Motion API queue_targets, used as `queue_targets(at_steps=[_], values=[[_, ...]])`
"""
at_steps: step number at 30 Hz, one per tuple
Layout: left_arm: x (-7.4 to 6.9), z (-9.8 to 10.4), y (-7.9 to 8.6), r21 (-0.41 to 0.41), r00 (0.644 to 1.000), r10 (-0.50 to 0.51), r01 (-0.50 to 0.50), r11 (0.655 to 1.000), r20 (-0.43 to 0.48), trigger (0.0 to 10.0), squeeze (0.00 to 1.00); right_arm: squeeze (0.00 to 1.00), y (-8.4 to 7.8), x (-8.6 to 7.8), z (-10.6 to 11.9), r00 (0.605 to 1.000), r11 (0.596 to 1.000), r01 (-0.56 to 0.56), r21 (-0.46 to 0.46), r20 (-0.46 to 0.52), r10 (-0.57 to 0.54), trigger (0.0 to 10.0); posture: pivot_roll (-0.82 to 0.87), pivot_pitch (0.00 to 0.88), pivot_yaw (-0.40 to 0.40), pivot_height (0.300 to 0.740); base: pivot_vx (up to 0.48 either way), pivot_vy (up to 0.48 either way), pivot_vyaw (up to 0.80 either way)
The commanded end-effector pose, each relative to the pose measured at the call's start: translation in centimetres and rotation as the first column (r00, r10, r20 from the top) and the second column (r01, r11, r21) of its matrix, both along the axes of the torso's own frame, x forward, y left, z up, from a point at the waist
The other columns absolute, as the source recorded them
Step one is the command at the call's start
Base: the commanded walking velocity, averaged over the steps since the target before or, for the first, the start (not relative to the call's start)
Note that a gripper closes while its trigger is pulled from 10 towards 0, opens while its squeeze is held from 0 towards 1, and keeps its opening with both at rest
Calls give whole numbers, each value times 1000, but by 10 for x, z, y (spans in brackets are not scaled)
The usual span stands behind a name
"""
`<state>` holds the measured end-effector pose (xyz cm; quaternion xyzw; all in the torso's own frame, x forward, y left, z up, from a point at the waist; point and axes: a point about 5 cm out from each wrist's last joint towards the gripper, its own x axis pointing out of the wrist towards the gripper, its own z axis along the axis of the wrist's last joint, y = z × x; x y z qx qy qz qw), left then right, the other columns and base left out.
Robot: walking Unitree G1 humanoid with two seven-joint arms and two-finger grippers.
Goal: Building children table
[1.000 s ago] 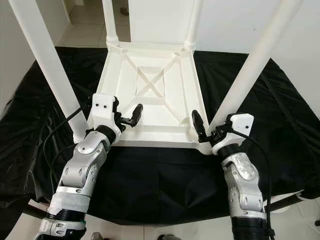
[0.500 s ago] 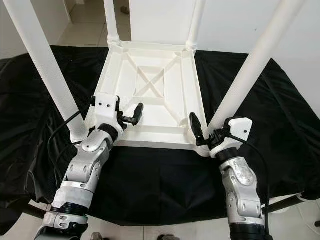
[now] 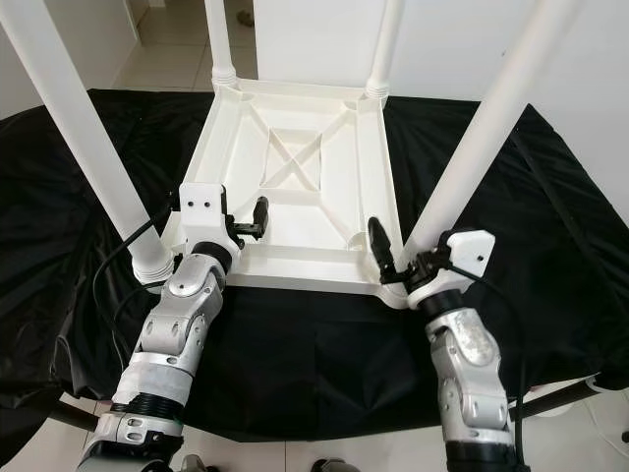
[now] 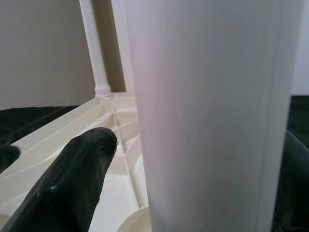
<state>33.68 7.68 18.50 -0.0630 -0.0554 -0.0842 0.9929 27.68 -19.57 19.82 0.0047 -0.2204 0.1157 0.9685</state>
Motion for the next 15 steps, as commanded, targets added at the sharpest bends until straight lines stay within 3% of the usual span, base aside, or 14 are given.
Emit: queue_targets(at_steps=[1,6,7,8,15], values=[[2,1,-1,-16,1000,4,-4,1000,-4,10000,0,1000,-3,0,10,999,1000,16,-7,43,-16,10000,-33,123,-4,740,0,0,0],[2,0,-1,-22,1000,14,-14,1000,-9,10000,0,1000,-3,0,14,998,1000,21,-10,57,-20,10000,-32,123,-4,740,0,0,0],[1,-1,-1,-24,1000,17,-17,1000,-11,10000,0,553,-3,0,17,998,1000,18,-12,67,-18,10000,-31,124,-4,740,0,0,0],[1,-2,-1,-22,1000,19,-19,1000,-13,10000,0,0,-2,0,21,997,1000,16,-10,79,-15,10000,-31,124,-5,740,0,0,0],[2,-3,-1,-23,1000,26,-26,999,-18,10000,0,0,2,0,38,991,1000,9,-12,131,-8,10000,-30,125,-9,740,0,0,0]])
